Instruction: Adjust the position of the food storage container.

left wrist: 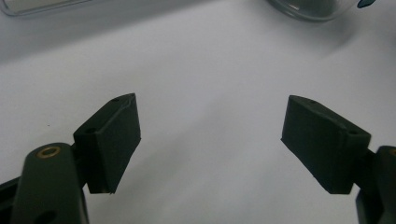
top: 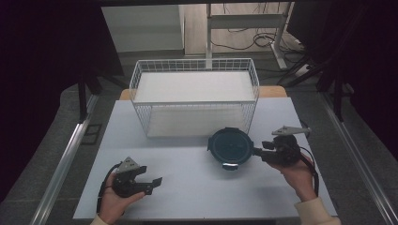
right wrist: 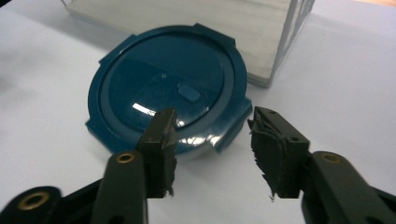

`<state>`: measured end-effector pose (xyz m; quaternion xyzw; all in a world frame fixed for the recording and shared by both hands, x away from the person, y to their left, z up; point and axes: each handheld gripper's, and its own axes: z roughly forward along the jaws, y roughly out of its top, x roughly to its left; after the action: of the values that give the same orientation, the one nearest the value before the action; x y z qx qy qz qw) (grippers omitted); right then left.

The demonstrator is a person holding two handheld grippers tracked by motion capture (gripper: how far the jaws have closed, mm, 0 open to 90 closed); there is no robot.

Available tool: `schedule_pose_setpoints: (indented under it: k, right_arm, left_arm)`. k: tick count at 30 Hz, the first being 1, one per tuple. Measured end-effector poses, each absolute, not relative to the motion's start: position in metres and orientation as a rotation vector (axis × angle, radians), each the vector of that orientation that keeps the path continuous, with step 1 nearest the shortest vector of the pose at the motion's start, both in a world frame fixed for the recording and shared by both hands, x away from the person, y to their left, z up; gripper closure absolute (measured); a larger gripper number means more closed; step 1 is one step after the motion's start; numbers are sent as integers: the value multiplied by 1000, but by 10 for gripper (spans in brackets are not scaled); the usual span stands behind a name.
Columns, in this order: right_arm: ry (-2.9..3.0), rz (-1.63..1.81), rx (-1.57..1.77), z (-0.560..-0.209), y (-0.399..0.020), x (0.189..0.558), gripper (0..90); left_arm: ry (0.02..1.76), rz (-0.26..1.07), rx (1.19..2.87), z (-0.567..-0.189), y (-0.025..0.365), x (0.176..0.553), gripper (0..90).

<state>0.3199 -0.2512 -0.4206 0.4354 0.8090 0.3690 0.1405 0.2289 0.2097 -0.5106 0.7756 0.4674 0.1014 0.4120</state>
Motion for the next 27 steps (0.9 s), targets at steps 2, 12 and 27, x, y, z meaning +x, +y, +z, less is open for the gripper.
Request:
schedule_pose_setpoints:
  k: [2, 12, 27]
  right_arm:
    - [2362, 1036, 1234, -417, -245, 332, 619]
    - [2413, 968, 1163, -412, -223, 368, 879]
    - [2399, 829, 1090, -438, -206, 403, 893]
  left_arm:
    - [1177, 253, 1952, -511, 210, 229, 195]
    - [1176, 256, 1955, -511, 210, 229, 195]
    - [1171, 256, 1958, -513, 211, 229, 196]
